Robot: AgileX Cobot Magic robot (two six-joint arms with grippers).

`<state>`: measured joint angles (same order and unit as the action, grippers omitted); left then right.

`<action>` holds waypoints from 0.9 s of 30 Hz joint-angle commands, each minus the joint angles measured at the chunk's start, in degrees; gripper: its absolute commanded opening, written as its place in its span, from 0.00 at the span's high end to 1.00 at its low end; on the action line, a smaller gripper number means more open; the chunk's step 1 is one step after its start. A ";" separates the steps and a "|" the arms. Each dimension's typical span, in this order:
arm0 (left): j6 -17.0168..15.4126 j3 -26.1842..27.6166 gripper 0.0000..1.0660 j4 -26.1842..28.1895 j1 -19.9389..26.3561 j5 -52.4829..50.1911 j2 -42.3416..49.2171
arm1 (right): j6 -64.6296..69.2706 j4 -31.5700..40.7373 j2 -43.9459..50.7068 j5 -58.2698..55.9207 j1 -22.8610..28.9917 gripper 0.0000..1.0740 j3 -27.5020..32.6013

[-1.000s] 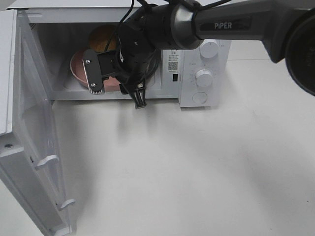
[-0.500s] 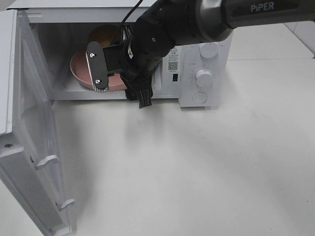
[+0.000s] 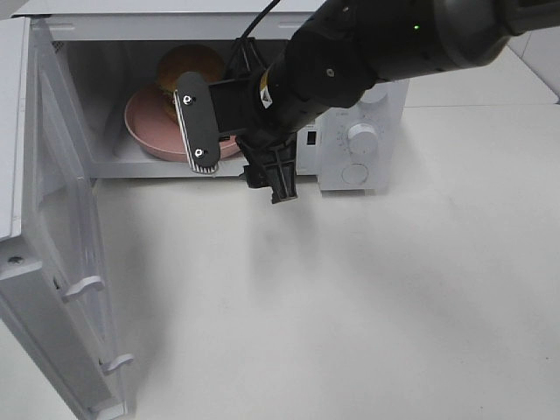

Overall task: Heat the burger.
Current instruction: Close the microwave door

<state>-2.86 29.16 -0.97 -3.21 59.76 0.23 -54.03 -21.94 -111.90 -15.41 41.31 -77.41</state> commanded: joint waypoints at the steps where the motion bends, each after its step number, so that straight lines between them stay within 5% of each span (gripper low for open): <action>1: 0.17 -0.17 0.08 0.17 0.11 -0.34 1.20 | 1.55 -0.06 4.64 0.63 0.11 0.29 5.04; 15: 0.17 -0.17 0.08 0.17 0.11 -0.34 1.20 | 12.32 -0.06 16.10 2.01 0.11 0.29 19.25; 27: 0.17 -0.17 0.08 0.17 0.11 -0.34 1.20 | 41.60 0.00 26.59 1.15 0.11 0.29 30.42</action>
<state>-2.86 29.16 -0.97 -3.21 59.76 0.23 -14.73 -21.77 -86.06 -13.98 41.31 -47.10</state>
